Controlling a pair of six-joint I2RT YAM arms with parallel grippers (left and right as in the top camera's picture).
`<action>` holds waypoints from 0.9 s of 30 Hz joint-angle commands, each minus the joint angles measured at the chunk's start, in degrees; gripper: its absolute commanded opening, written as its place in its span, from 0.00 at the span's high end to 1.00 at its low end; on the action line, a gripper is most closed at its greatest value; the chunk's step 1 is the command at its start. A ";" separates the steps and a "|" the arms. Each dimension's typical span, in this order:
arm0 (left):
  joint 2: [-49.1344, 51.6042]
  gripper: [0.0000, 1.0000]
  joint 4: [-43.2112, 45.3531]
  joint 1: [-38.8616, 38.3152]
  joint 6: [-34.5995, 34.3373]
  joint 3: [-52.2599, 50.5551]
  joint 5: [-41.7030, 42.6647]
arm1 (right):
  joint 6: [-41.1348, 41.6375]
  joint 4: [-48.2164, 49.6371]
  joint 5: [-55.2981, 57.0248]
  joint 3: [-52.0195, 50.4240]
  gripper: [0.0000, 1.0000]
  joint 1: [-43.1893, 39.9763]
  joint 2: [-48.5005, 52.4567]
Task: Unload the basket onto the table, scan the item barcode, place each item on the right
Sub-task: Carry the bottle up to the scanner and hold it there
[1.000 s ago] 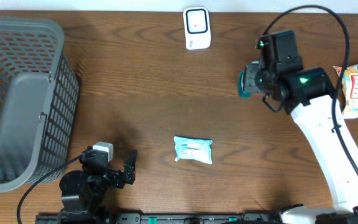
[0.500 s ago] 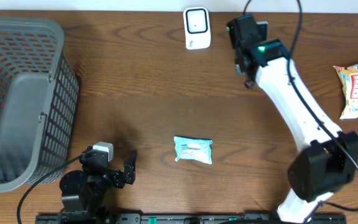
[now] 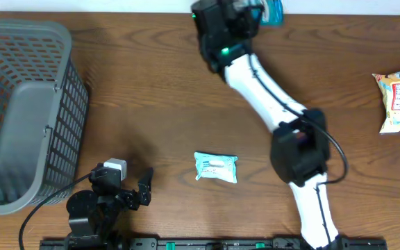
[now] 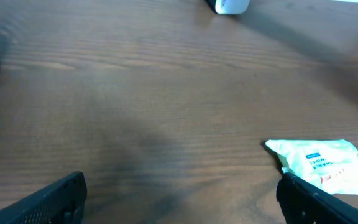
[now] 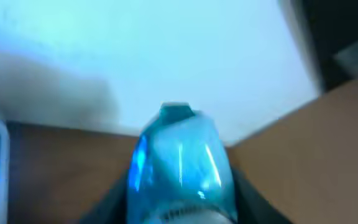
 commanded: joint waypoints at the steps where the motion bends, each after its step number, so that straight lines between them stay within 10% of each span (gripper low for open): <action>1: -0.39 0.02 -0.07 -0.13 0.81 0.26 -0.07 | -37.59 25.35 11.17 1.57 0.87 2.45 6.08; 4: -0.39 0.02 -0.07 -0.13 0.81 0.26 -0.07 | -49.92 38.82 10.62 1.60 0.85 2.97 11.96; 27: -0.39 0.02 -0.07 -0.13 0.81 0.26 -0.07 | -40.04 39.15 -0.63 3.74 0.82 5.77 18.73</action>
